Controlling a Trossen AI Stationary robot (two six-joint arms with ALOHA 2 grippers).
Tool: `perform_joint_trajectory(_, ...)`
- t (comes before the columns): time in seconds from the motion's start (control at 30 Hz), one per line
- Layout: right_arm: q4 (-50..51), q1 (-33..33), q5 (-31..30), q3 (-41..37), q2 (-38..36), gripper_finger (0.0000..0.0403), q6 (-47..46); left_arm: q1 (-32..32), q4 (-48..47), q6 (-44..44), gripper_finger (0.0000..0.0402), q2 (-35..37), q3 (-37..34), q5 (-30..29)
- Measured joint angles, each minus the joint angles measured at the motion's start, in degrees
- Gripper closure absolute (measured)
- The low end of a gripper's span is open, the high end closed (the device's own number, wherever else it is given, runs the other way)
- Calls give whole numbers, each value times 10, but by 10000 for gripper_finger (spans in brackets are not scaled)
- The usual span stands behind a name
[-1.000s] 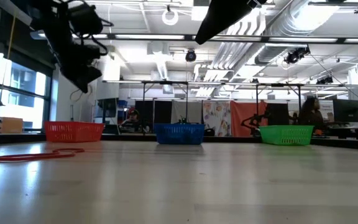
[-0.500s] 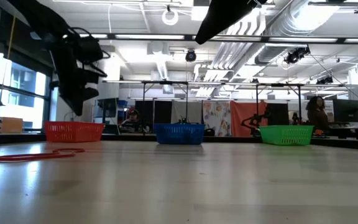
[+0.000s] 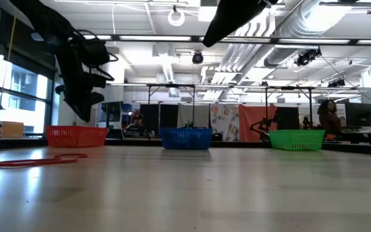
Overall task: Sort rubber bands into baskets
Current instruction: Put the yellow rubber band into the red bin, then put the red rubber band into the green bin
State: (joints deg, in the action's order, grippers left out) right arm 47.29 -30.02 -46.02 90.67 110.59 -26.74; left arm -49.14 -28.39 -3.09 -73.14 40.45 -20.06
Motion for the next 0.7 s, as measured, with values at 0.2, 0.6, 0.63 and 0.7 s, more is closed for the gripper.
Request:
perform_joint_trajectory(0.2, 0, 0, 4, 0, 0, 403, 0, 17, 6, -1, 262, 39, 0, -2)
perform_joint_trajectory(0.6, -17, 0, 26, 0, 0, 403, 2, 241, 1, 15, 242, 186, 0, 139)
perform_joint_trajectory(0.63, -17, 0, 27, 0, 0, 403, 2, 272, 1, 14, 245, 195, 0, 143)
perform_joint_trajectory(0.7, -17, 0, 27, 0, 0, 403, 2, 331, -1, 14, 251, 207, 0, 151)
